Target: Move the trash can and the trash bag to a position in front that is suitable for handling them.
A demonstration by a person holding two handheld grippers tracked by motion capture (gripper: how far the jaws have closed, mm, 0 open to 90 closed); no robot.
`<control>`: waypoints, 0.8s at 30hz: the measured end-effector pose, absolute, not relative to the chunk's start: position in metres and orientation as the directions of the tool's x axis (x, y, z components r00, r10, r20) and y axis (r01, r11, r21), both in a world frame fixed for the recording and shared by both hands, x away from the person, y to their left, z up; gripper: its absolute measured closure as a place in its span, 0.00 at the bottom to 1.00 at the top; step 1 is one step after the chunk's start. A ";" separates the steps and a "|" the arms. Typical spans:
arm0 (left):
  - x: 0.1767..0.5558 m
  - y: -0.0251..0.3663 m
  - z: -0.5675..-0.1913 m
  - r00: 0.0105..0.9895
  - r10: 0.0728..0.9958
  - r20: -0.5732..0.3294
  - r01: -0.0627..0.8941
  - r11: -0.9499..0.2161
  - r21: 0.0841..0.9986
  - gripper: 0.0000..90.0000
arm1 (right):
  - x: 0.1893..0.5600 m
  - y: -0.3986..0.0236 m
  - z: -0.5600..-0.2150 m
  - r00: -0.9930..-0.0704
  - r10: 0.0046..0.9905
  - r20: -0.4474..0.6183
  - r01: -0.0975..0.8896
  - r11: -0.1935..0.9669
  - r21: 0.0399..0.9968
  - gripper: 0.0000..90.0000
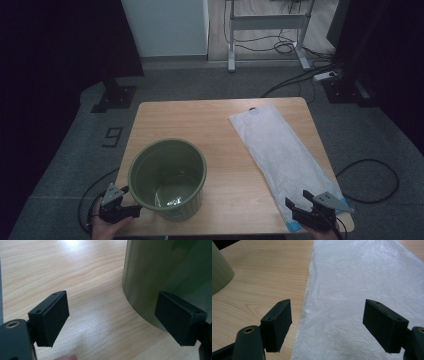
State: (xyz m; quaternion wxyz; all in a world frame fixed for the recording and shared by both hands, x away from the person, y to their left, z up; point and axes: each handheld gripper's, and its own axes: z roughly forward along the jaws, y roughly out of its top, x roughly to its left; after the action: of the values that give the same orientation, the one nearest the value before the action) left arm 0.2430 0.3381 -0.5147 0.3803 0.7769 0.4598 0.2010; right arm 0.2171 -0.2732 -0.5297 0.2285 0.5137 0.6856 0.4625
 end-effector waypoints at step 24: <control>0.242 0.273 -0.494 0.806 0.589 -0.058 0.373 -0.429 0.823 0.11 | 0.223 -0.270 -0.531 -0.390 0.901 0.189 0.508 0.040 0.860 0.26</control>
State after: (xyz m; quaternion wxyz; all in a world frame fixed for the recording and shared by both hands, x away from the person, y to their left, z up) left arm 0.2419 0.2733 -0.4939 0.4505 0.8368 0.2873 0.1198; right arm 0.2226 -0.2698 -0.5306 0.2098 0.5107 0.6898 0.4683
